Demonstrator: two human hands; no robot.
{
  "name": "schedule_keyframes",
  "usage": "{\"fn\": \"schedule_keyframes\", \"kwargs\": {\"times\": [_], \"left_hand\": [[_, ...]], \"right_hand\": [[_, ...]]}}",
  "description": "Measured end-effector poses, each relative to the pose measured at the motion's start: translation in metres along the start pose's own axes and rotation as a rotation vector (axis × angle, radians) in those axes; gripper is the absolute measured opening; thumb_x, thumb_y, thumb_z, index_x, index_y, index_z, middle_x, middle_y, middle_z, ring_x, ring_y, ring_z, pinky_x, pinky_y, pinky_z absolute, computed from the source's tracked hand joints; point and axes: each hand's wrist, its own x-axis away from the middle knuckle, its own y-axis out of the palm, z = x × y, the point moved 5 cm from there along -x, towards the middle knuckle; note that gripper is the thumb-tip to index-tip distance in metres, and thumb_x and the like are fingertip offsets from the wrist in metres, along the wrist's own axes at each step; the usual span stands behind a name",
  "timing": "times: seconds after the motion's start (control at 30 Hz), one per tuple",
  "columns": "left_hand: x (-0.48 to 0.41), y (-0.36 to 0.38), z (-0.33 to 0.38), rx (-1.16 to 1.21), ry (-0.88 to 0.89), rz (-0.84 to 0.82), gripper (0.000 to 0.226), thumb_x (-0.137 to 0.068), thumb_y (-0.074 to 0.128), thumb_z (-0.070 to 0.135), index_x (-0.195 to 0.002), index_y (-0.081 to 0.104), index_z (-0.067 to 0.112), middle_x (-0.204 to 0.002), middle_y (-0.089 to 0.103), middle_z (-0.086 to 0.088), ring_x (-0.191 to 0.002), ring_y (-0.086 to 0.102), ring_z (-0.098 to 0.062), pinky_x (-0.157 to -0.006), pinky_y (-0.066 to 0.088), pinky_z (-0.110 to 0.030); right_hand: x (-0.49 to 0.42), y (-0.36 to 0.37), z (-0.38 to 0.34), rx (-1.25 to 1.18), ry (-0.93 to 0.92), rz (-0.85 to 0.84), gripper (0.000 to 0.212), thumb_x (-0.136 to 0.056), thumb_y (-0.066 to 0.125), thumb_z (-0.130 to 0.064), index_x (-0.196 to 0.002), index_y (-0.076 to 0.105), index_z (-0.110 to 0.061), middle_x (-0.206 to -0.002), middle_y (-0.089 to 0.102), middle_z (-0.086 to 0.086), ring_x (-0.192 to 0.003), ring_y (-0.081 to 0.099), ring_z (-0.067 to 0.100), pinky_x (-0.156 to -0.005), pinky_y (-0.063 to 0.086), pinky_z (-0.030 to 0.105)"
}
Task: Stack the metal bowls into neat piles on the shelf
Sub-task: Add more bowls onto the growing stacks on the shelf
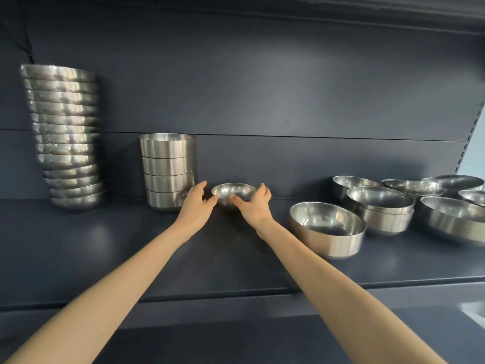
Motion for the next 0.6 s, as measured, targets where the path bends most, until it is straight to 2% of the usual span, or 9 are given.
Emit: {"fn": "schedule_keyframes", "kwargs": {"times": [0.1, 0.17, 0.27, 0.33, 0.43, 0.53, 0.6], "left_hand": [[0.014, -0.018, 0.001, -0.067, 0.019, 0.040, 0.052, -0.101, 0.045, 0.016, -0.150, 0.028, 0.011, -0.155, 0.029, -0.009, -0.140, 0.033, -0.020, -0.101, 0.026, -0.019], [0.024, -0.032, 0.001, -0.131, 0.046, 0.049, 0.048, -0.102, 0.042, 0.016, -0.149, 0.031, 0.010, -0.153, 0.033, -0.009, -0.138, 0.035, -0.020, -0.102, 0.025, -0.019], [0.040, -0.053, 0.002, -0.260, 0.115, 0.027, 0.047, -0.103, 0.038, 0.019, -0.149, 0.030, 0.009, -0.155, 0.028, -0.004, -0.140, 0.032, -0.018, -0.107, 0.022, -0.019], [0.050, -0.067, 0.004, -0.339, 0.149, -0.004, 0.050, -0.103, 0.038, 0.025, -0.150, 0.027, 0.010, -0.157, 0.025, -0.002, -0.141, 0.029, -0.018, -0.114, 0.021, -0.026], [0.064, -0.086, 0.006, -0.477, 0.169, -0.048, 0.057, -0.102, 0.036, 0.039, -0.152, 0.022, 0.015, -0.158, 0.020, 0.003, -0.144, 0.022, -0.015, -0.116, 0.020, -0.031], [0.077, -0.101, 0.006, -0.821, 0.217, -0.072, 0.063, -0.099, 0.028, 0.052, -0.153, 0.019, 0.020, -0.160, 0.016, 0.002, -0.147, 0.012, -0.016, -0.118, 0.013, -0.037], [0.086, -0.107, 0.005, -1.005, 0.235, -0.077, 0.077, -0.092, 0.011, 0.068, -0.153, 0.018, 0.022, -0.160, 0.014, 0.002, -0.148, 0.006, -0.017, -0.119, 0.006, -0.040]], "right_hand": [[0.011, -0.002, -0.015, 0.022, -0.083, -0.032, 0.087, -0.096, 0.058, -0.030, -0.153, -0.002, -0.004, -0.162, -0.003, 0.008, -0.149, 0.010, 0.024, -0.119, 0.017, 0.034], [0.021, 0.000, -0.026, 0.094, -0.170, -0.096, 0.085, -0.097, 0.056, -0.036, -0.153, 0.001, -0.004, -0.162, 0.002, 0.008, -0.149, 0.010, 0.023, -0.119, 0.017, 0.034], [0.039, 0.005, -0.041, 0.399, -0.318, -0.176, 0.085, -0.095, 0.049, -0.053, -0.154, 0.009, -0.007, -0.162, 0.010, 0.007, -0.149, 0.008, 0.023, -0.120, 0.015, 0.042], [0.051, 0.006, -0.048, 0.635, -0.406, -0.176, 0.084, -0.094, 0.041, -0.061, -0.155, 0.010, -0.013, -0.163, 0.008, 0.004, -0.150, 0.002, 0.023, -0.121, 0.008, 0.047], [0.066, 0.003, -0.055, 0.853, -0.469, -0.178, 0.085, -0.093, 0.034, -0.067, -0.156, 0.008, -0.017, -0.164, 0.004, 0.002, -0.151, -0.002, 0.023, -0.119, 0.002, 0.050], [0.081, 0.001, -0.059, 0.991, -0.486, -0.172, 0.085, -0.091, 0.032, -0.069, -0.156, 0.008, -0.019, -0.164, 0.004, 0.002, -0.151, -0.003, 0.023, -0.118, -0.001, 0.051], [0.091, -0.002, -0.060, 1.055, -0.493, -0.149, 0.085, -0.091, 0.031, -0.070, -0.155, 0.010, -0.020, -0.163, 0.006, 0.002, -0.151, -0.002, 0.023, -0.118, -0.002, 0.052]]}}
